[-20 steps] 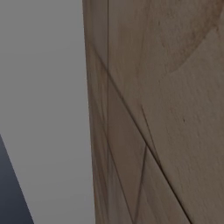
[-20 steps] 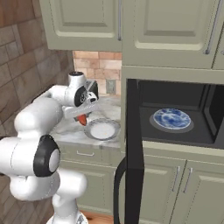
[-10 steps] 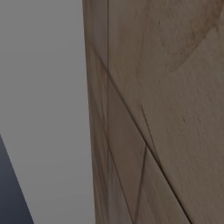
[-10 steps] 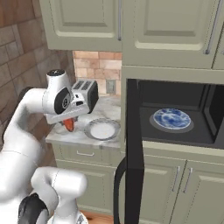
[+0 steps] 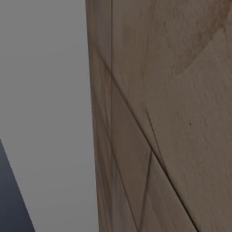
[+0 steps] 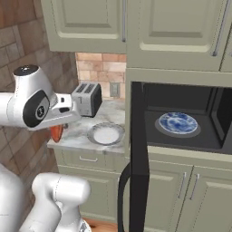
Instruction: Pick the sweet potato from the counter and place it in the microwave.
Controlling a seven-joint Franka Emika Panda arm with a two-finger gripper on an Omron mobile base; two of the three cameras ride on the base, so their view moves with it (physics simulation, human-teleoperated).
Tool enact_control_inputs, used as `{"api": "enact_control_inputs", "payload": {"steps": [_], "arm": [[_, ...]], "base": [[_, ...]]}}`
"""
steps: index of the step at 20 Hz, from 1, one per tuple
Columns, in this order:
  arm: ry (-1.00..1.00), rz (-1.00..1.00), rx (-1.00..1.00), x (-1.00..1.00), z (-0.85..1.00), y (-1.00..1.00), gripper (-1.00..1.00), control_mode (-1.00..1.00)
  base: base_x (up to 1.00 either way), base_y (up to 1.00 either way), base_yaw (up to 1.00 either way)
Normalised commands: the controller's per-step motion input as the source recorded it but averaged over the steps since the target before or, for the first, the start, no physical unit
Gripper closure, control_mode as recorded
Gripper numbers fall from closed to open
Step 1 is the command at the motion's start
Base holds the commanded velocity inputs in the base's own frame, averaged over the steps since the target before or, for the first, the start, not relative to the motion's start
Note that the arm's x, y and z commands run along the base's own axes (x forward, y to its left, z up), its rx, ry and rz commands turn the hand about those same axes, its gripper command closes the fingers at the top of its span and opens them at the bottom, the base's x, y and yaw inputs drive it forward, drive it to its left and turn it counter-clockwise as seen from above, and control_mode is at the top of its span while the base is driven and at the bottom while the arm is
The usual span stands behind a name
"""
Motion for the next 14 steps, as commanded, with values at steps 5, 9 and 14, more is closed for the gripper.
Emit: {"api": "enact_control_inputs", "payload": {"steps": [5,9,14], "arm": [[0.0,-0.09,0.03,-0.66,0.5,-0.01,1.0,-1.0],[0.0,0.0,0.0,0.0,0.01,0.0,1.0,-1.0],[0.0,0.0,0.0,-0.02,0.0,0.0,1.0,1.0]], "base": [[0.0,0.0,0.0],[0.0,0.0,0.0],[-0.6,0.17,-0.05]]}}
